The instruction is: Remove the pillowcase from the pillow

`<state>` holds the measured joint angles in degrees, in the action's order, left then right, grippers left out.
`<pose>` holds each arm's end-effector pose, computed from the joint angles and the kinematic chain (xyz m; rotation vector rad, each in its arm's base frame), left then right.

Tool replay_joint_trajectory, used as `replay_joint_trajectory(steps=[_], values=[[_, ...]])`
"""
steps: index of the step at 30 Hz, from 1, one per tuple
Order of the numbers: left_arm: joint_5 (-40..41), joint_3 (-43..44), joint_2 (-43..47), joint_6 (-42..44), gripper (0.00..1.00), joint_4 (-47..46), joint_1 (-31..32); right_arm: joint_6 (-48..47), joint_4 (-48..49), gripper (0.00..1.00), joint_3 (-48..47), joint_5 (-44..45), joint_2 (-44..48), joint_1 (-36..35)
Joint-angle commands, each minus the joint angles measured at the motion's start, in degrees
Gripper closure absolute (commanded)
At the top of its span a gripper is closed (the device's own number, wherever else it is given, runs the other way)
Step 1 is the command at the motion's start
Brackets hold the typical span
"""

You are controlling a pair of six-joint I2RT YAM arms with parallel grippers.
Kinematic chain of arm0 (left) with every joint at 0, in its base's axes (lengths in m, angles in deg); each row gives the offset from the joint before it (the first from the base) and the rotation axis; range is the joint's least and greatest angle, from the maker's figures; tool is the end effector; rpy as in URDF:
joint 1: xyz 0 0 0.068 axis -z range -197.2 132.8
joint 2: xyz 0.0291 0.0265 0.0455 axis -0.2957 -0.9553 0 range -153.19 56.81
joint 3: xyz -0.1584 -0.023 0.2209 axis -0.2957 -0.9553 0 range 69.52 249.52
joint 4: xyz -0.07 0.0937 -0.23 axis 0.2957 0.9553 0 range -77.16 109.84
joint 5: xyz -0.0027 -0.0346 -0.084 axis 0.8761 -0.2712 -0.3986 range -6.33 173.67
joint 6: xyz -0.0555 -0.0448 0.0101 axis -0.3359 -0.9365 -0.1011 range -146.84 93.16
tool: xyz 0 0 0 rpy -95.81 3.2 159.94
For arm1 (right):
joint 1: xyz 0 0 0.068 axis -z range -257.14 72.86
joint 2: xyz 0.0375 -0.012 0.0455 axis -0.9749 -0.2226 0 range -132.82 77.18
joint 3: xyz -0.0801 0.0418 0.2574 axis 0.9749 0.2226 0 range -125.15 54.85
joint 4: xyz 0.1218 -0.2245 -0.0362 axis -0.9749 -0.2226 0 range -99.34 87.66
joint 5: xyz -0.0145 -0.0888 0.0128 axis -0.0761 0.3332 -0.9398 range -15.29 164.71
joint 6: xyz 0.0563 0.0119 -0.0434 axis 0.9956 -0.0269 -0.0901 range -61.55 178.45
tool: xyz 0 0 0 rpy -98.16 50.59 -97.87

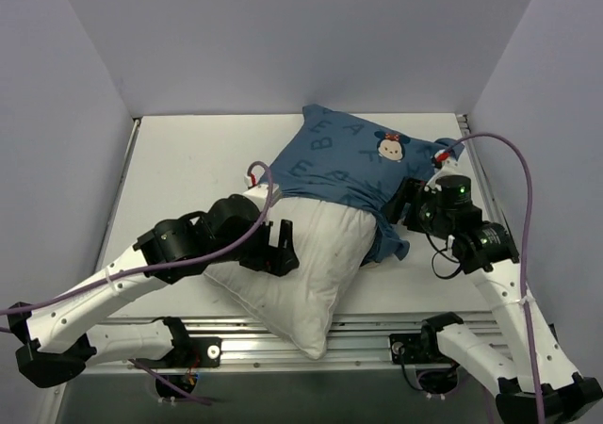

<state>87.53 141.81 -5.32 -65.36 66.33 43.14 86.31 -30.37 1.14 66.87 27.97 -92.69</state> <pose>0.1127 -0.1896 0.3570 0.4303 2.4217 -0.7521 0.1957 0.0629 0.3390 0.1269 2.0277 0.6211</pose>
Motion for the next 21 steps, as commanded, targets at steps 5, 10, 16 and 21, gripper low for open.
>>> replay_joint_trajectory(steps=[5, 10, 16, 21], values=[[8.08, 6.9, -4.4, 0.56, 0.06, -4.88, -9.96, -9.91, 1.91, 0.27, -16.4, -3.94, -7.64, -2.46], [12.66, 3.74, -7.04, -1.11, 0.06, -8.59, -11.29, -15.45, 2.46, 0.24, -25.46, -6.23, -19.24, -8.43], [12.66, -9.69, -3.71, -8.3, 0.06, -12.09, -11.12, -26.16, 2.63, 0.18, -33.82, 0.37, -31.55, -22.23], [12.23, -22.34, 0.78, -12.62, 0.06, -18.76, -11.56, -32.51, 5.97, 0.16, -35.23, -2.19, -40.76, -24.7]])
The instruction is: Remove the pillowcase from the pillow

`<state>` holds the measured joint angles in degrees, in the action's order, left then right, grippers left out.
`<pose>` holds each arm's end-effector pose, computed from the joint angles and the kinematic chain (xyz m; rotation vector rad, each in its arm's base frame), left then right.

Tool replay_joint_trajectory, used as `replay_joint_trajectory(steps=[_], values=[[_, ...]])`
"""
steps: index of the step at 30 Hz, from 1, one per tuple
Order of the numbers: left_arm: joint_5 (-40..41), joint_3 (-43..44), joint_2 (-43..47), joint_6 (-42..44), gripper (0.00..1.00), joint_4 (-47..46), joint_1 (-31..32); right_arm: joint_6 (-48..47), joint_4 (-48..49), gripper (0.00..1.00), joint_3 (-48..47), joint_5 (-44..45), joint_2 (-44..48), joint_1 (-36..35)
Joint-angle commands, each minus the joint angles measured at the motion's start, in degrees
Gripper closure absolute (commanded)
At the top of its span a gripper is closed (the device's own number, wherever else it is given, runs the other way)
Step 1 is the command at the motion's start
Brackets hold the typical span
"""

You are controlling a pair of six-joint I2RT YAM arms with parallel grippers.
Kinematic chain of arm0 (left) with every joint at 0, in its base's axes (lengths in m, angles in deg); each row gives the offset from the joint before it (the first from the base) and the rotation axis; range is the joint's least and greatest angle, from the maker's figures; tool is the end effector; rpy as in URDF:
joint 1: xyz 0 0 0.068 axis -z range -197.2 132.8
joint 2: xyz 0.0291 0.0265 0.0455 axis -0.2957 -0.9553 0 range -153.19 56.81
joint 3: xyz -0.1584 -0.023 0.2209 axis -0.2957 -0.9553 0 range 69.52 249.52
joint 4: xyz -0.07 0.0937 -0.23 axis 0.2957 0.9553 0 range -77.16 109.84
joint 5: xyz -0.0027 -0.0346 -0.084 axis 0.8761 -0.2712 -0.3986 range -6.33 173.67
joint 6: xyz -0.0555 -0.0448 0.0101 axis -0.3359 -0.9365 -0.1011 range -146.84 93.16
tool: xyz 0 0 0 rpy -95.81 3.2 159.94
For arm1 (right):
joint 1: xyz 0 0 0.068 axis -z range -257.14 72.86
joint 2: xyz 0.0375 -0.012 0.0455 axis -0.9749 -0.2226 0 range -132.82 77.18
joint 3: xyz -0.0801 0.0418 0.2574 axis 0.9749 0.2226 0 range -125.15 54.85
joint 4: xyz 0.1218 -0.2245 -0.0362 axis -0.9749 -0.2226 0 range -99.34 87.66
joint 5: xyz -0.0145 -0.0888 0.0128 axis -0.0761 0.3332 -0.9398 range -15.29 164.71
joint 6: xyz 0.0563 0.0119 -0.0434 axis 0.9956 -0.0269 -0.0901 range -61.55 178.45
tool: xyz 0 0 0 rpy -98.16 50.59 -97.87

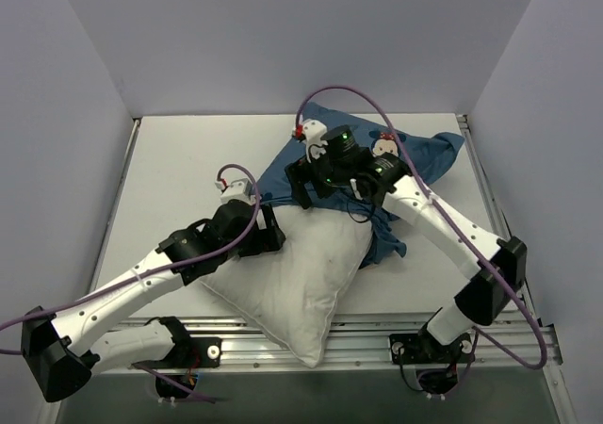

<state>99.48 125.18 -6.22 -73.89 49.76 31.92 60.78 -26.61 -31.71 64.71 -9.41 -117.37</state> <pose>0.1702 -0.1717 0.2857 -0.0956 2.3649 -0.5220 0.2732 0.2447 0.3823 -0.7733 1.8960 0.6458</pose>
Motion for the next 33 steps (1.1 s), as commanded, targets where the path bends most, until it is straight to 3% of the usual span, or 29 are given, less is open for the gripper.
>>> replay_joint_trajectory(steps=[1, 6, 8, 10, 11, 13, 14, 17, 24, 33], values=[[-0.43, -6.87, 1.68, -4.71, 0.06, -5.08, -0.26, -7.33, 2.21, 0.16, -2.73, 1.11, -4.98, -0.11], [-3.51, -11.36, -2.18, -6.04, 0.06, -12.13, 0.09, -8.74, 1.24, 0.18, -1.77, 1.82, -11.49, -0.2], [-3.86, -13.38, -3.76, -6.48, 0.0, -13.98, 0.18, -8.31, 2.38, 0.28, 0.95, 3.84, -11.76, -0.2], [-4.38, -15.04, -6.05, -6.3, 0.24, -16.7, 0.18, -7.25, 2.91, 0.4, 2.53, 5.6, -11.41, -0.2], [-4.65, -15.4, -7.71, -5.87, 0.47, -17.67, 0.18, -6.99, 3.35, 0.55, 3.93, 7.0, -11.15, -0.11], [-4.65, -15.67, -9.39, -4.99, 0.74, -19.17, 0.1, -5.94, 3.7, 0.72, 4.91, 7.71, -10.1, 0.15], [-4.56, -15.15, -10.09, -4.46, 0.97, -19.35, 0.01, -5.41, 4.23, 0.85, 5.44, 7.89, -9.66, 0.58], [-3.95, -11.91, -11.86, -2.09, 0.98, -17.34, -0.08, -3.39, 5.19, 1.0, 6.23, 9.38, -7.29, 1.9], [1.32, -0.06, -0.8, 5.46, 0.98, 1.35, 0.18, 5.49, 5.9, 1.0, 2.91, 20.53, -2.89, 17.86], [7.2, 15.17, 12.3, 9.61, 0.98, 25.44, 0.1, 17.35, 4.94, 1.0, -7.2, 23.09, -3.24, 38.37]])
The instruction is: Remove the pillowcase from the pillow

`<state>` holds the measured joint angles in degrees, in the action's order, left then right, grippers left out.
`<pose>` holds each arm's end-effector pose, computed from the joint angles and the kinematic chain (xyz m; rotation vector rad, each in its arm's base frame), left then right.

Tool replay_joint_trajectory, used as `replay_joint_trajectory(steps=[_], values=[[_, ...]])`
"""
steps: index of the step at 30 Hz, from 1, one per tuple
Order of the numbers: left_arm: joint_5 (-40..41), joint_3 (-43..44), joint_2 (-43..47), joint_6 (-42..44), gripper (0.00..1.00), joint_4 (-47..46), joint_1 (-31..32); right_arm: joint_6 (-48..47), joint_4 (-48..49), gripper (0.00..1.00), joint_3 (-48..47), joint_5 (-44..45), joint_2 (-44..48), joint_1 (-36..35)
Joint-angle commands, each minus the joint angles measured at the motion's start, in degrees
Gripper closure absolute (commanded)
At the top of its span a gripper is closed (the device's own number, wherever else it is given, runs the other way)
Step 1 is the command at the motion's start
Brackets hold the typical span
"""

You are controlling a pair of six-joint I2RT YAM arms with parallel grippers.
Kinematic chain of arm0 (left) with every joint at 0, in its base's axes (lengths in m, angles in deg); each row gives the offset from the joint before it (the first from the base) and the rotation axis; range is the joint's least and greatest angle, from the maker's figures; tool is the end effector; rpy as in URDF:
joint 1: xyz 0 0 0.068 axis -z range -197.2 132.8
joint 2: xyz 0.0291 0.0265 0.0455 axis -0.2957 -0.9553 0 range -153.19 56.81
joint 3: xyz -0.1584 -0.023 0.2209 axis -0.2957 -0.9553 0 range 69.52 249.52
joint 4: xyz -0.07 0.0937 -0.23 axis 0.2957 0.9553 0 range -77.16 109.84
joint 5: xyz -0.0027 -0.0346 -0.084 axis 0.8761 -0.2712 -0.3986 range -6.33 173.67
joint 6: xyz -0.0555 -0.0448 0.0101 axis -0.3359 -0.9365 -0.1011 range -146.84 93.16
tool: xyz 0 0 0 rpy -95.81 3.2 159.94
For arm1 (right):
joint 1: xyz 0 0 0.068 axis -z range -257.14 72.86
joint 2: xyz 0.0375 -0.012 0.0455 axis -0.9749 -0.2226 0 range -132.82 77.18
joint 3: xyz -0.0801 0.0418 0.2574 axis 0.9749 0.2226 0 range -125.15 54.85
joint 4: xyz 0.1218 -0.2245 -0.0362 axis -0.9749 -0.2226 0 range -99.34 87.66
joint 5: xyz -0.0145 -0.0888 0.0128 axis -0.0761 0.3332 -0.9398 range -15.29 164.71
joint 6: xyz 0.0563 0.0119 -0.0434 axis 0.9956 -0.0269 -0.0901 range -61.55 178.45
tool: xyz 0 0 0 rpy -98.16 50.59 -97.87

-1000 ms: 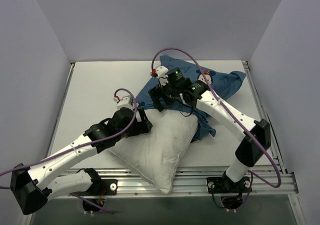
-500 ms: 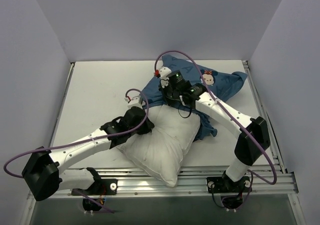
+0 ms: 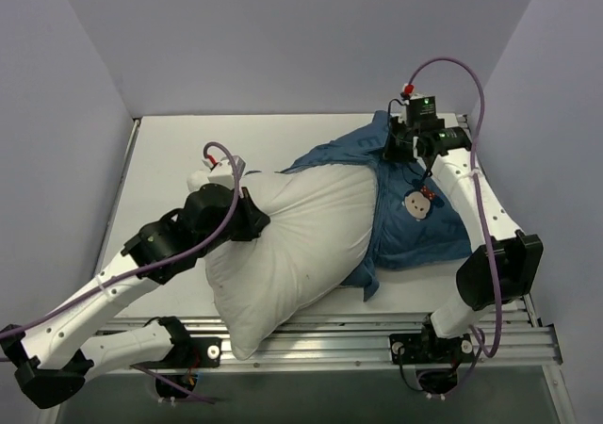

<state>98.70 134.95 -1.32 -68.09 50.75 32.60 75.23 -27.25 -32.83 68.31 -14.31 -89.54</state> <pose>0.1574 -0.1622 0.3609 -0.0011 2.1597 -0.6773 0.3780 0.0899 0.3572 0.0106 2.0965 0.4260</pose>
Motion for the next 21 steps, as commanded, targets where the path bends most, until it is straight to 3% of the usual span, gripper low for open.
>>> replay_joint_trajectory(steps=[1, 7, 10, 12, 17, 21], values=[[8.61, 6.28, 8.2, 3.81, 0.98, 25.8, -0.58, 3.43, 5.05, 1.0, -7.14, 19.75, 1.31, 11.78], [16.95, 11.03, 10.93, 4.34, 0.98, 33.89, -0.93, 5.46, 4.25, 1.0, -10.93, 19.93, 0.69, 16.1], [19.94, 11.13, 9.79, 6.0, 0.98, 33.9, -1.11, 5.55, 7.39, 1.0, -8.92, 11.52, 1.48, 15.31], [20.13, 9.2, 8.39, 8.45, 0.98, 28.65, -1.46, 5.29, 10.3, 1.0, -4.9, 3.89, 3.06, 12.25], [12.85, 5.06, 0.49, 14.62, 0.98, 8.72, -4.0, 4.05, 13.39, 1.0, 1.36, 0.51, 4.64, 0.9], [8.98, 6.89, -6.9, 16.82, 0.98, 4.1, -5.15, 5.37, 13.75, 1.0, 8.21, 0.68, 7.8, -4.72]])
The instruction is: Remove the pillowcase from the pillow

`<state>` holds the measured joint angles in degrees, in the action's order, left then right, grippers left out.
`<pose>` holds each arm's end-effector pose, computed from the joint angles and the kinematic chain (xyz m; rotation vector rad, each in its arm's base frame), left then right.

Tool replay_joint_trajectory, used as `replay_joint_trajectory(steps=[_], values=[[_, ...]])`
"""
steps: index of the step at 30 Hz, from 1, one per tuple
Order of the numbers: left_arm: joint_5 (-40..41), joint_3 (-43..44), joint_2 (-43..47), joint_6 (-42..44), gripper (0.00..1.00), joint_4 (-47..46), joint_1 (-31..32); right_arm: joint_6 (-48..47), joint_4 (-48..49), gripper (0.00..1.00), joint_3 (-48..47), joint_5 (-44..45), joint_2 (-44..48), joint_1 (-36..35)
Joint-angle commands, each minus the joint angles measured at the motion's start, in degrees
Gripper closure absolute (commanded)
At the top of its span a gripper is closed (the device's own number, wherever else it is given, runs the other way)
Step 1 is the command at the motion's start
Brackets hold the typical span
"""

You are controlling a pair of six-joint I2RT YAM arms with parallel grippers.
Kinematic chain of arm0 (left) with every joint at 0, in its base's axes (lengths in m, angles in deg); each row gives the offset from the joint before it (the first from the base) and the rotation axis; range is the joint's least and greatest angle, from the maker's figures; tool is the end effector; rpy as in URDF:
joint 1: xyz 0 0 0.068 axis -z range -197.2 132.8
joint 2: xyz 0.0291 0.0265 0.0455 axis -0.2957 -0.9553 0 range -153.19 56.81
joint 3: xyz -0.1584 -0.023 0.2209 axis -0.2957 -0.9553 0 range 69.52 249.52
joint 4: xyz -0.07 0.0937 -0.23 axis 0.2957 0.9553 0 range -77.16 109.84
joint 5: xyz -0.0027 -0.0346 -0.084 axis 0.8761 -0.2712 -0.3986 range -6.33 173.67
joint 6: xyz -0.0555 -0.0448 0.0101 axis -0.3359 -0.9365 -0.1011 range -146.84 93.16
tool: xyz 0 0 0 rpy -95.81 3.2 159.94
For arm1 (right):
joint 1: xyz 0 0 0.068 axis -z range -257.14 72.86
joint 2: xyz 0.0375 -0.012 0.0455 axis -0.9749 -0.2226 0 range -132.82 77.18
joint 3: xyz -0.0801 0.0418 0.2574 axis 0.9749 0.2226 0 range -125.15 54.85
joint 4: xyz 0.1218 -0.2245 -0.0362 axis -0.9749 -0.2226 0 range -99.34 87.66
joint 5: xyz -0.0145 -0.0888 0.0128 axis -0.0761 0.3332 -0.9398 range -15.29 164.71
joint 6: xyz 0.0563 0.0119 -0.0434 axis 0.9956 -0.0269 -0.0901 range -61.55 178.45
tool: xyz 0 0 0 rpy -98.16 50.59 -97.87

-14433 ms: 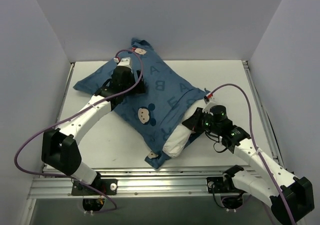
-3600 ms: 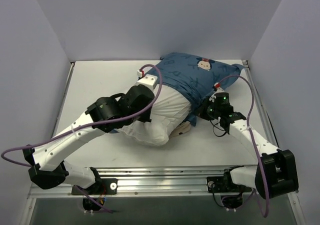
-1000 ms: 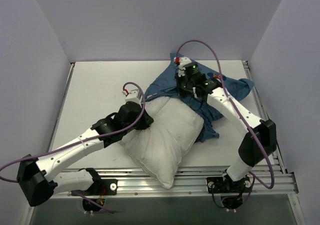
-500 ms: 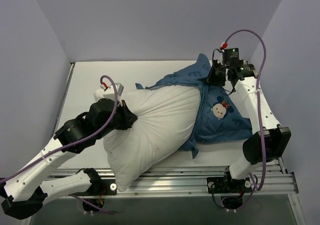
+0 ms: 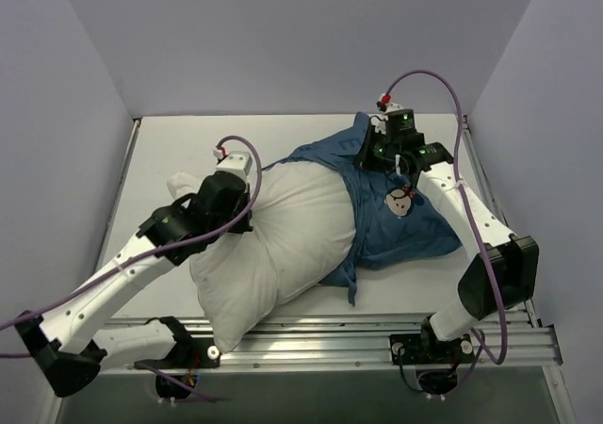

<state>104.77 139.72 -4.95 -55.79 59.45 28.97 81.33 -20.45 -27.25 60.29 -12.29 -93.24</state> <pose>0.1726 -0.1487 0.3608 0.1322 2.2003 -0.3262 0.3643 0.1206 0.3494 -0.0426 2.0676 0.6800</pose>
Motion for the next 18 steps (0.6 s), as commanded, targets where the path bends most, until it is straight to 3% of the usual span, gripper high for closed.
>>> replay_joint_trajectory(steps=[1, 7, 11, 14, 18], values=[[1.76, 4.4, -4.24, 4.25, 0.98, -4.16, -1.52, -0.81, 5.9, 1.0, 4.04, 9.14, 6.93, -2.61], [-10.81, 1.45, -0.05, -3.56, 0.94, -2.23, -1.52, -1.77, 1.25, 1.0, 15.38, 10.11, 18.87, -4.12], [-11.61, 1.07, 2.43, -6.03, 0.18, -0.3, -1.79, -2.57, 0.0, 1.0, 20.66, 11.51, 23.37, -4.29], [-11.96, 5.99, -0.71, -3.32, 0.03, 0.32, -2.05, -3.27, 0.88, 1.0, 22.86, 11.16, 24.87, -4.38], [-15.82, 19.33, -9.59, 7.2, 0.06, 0.68, -1.96, -4.77, 2.46, 1.0, 23.66, 11.68, 25.66, -4.38]])
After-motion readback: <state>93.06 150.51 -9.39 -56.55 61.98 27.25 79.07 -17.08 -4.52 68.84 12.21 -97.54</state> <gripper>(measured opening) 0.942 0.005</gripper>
